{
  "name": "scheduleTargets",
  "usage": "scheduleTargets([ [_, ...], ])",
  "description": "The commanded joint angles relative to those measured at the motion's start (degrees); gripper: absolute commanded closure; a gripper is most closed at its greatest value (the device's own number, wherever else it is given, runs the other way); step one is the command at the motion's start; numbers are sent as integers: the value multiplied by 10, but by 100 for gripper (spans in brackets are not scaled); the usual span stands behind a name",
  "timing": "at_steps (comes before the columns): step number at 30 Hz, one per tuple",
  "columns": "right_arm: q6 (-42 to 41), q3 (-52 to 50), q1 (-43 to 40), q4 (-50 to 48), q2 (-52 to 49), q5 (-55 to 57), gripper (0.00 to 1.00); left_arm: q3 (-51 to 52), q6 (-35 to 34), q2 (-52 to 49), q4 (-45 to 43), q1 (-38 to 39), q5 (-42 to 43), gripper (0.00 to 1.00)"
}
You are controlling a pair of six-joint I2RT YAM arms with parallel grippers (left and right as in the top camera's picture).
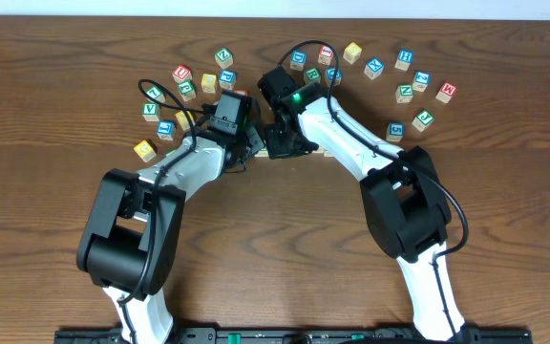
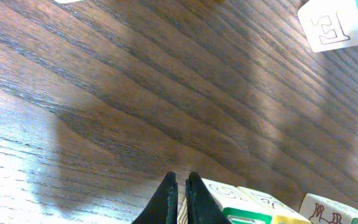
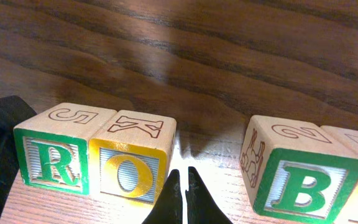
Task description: Spell out ROBOT
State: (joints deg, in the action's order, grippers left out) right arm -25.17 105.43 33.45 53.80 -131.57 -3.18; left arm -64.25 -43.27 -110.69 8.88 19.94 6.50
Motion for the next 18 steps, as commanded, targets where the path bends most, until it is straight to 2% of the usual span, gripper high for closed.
scheduleTargets([
  [1, 3, 7, 1, 2, -7, 0, 99, 4, 12, -9, 2, 2, -5, 92],
  [18, 4, 8, -9, 0, -4, 0, 99, 4, 15, -7, 2, 2, -5, 93],
])
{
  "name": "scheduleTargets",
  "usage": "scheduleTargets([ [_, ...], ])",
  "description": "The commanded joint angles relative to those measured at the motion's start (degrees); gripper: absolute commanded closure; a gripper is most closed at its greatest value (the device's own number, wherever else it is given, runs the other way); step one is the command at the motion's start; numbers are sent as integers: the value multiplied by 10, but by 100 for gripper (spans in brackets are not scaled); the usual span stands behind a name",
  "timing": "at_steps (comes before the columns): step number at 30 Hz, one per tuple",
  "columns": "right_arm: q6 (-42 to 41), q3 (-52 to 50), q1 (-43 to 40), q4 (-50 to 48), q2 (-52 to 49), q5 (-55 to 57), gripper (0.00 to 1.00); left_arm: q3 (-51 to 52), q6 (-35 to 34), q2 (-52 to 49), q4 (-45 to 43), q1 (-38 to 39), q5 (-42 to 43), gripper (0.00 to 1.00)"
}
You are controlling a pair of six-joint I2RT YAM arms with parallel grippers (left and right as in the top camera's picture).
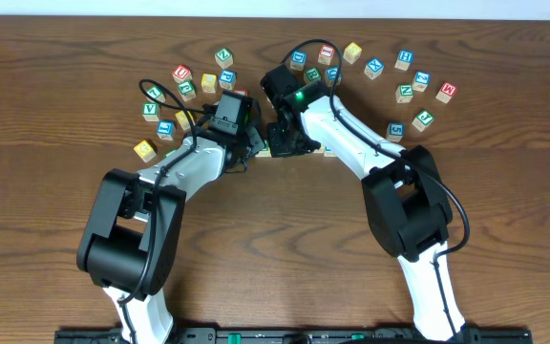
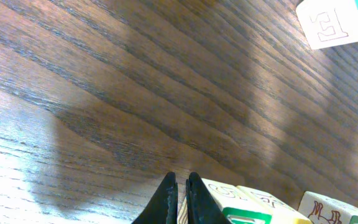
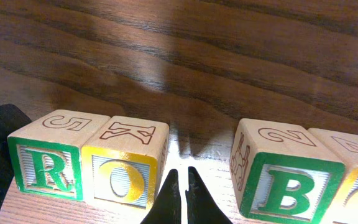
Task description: Spell out ROBOT
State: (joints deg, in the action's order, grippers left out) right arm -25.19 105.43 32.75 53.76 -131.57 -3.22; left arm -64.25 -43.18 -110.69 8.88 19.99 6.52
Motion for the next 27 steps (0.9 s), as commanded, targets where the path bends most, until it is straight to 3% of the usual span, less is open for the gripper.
scheduleTargets([
  [1, 4, 8, -2, 0, -3, 1, 99, 4, 16, -7, 2, 1, -5, 93],
  [27, 6, 8, -60, 8, 76, 7, 99, 4, 37, 14, 38, -36, -29, 93],
])
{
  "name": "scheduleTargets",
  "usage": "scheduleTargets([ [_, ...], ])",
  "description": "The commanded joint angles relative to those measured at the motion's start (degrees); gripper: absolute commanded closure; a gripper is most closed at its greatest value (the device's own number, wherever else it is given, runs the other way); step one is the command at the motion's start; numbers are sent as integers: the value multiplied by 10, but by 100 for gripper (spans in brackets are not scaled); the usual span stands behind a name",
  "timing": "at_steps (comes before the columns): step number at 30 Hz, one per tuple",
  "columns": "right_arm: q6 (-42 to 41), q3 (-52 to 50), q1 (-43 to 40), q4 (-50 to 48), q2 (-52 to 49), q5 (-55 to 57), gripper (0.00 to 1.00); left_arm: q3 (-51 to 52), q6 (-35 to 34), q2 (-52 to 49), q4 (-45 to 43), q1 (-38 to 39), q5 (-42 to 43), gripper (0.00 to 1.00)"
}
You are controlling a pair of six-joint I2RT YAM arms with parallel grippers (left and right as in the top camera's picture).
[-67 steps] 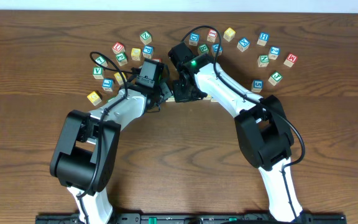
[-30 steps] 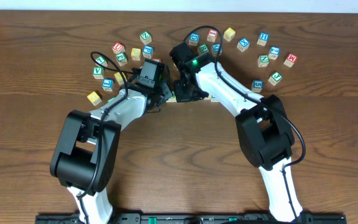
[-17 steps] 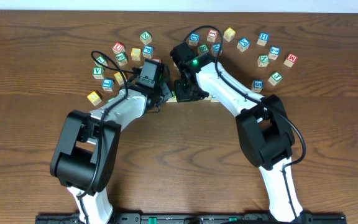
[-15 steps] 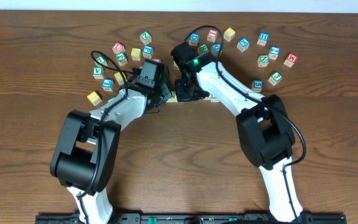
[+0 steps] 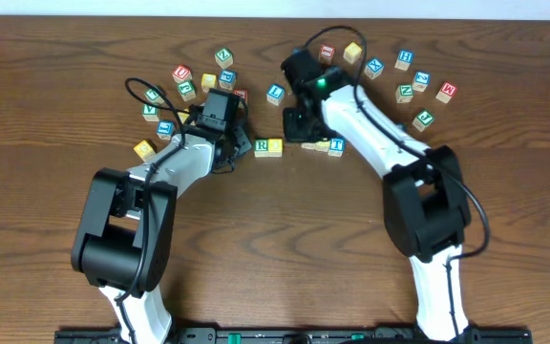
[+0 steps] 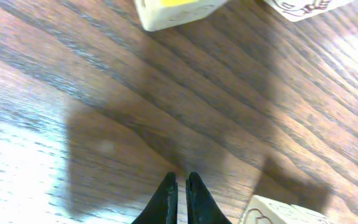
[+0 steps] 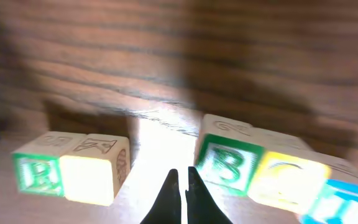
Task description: Spell out ROBOT
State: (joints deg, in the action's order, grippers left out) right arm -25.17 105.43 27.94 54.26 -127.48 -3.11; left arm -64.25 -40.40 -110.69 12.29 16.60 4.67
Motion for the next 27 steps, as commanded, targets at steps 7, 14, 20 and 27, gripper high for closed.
scheduleTargets([
  [7, 16, 8, -47, 24, 44, 16, 99, 4, 14, 17, 5, -2, -11, 93],
  [14, 59, 7, -76, -19, 36, 14, 98, 4, 25, 23, 6, -2, -22, 93],
  [20, 59, 6, -68, -35, 9, 10, 99, 4, 33, 23, 10, -2, -35, 92],
  [27, 54, 6, -63, -35, -9, 15, 99, 4, 33, 23, 11, -2, -39, 93],
])
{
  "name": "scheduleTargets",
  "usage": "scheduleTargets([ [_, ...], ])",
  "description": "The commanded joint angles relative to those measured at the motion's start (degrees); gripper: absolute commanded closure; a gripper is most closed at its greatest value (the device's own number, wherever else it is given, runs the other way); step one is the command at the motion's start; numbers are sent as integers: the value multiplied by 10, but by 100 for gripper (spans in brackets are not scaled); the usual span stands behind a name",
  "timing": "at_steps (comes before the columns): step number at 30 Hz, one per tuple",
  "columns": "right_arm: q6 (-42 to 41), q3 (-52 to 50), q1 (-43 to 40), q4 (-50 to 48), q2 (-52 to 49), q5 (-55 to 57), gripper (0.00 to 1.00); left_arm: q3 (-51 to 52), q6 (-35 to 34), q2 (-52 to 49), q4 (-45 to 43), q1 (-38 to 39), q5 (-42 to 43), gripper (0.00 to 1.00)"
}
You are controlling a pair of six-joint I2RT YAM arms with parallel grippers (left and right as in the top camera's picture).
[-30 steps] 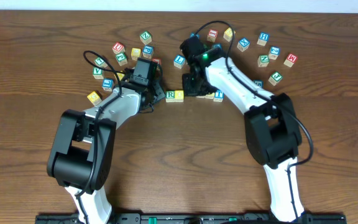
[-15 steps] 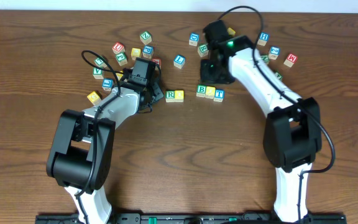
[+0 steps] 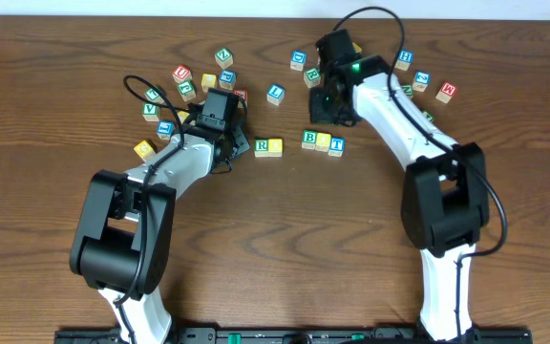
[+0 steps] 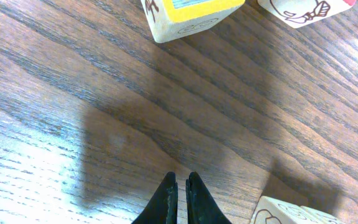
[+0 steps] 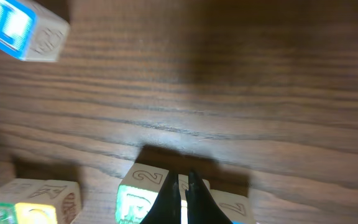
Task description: Spell out ROBOT
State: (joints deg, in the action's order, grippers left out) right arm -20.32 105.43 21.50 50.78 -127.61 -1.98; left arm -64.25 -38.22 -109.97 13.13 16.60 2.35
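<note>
The row of letter blocks lies mid-table: green R [image 3: 262,145] touching yellow O [image 3: 275,145], a gap, then green B [image 3: 309,139], yellow O [image 3: 323,142] and blue T [image 3: 336,145] together. My left gripper [image 3: 240,148] is shut and empty, just left of the R; its fingertips [image 4: 180,182] hover over bare wood. My right gripper [image 3: 328,115] is shut and empty, behind the B-O-T group. In the right wrist view its tips [image 5: 182,182] stand over the B [image 5: 137,196] and the O beside it.
Loose letter blocks lie scattered along the back of the table, a cluster at the left [image 3: 181,75] and another at the right [image 3: 405,59]. A blue L block [image 5: 21,28] lies behind the row. A yellow block [image 4: 190,15] sits ahead of the left fingers.
My right gripper has moved back and to the right, from behind the gap to behind the B-O-T group. The left gripper and the blocks are where they were.
At first both shut grippers were at the row, the left beside the R, the right in the gap between O and B. Then both had drawn off, the left to the left, the right behind the row. Now the right is farther back and right.
</note>
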Motion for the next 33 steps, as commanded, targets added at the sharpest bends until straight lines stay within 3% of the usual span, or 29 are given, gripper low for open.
scheduleTargets([
  [1, 2, 6, -2, 2, -7, 5, 99, 4, 11, 16, 3, -2, -16, 93],
  [10, 7, 7, -24, 93, 28, -31, 99, 4, 11, 16, 3, -2, -16, 93],
  [20, 22, 6, 4, 179, 50, -31, 99, 4, 11, 16, 3, -2, -16, 93],
  [33, -7, -80, 31, 118, 50, -12, 99, 4, 11, 16, 7, -2, -15, 92],
])
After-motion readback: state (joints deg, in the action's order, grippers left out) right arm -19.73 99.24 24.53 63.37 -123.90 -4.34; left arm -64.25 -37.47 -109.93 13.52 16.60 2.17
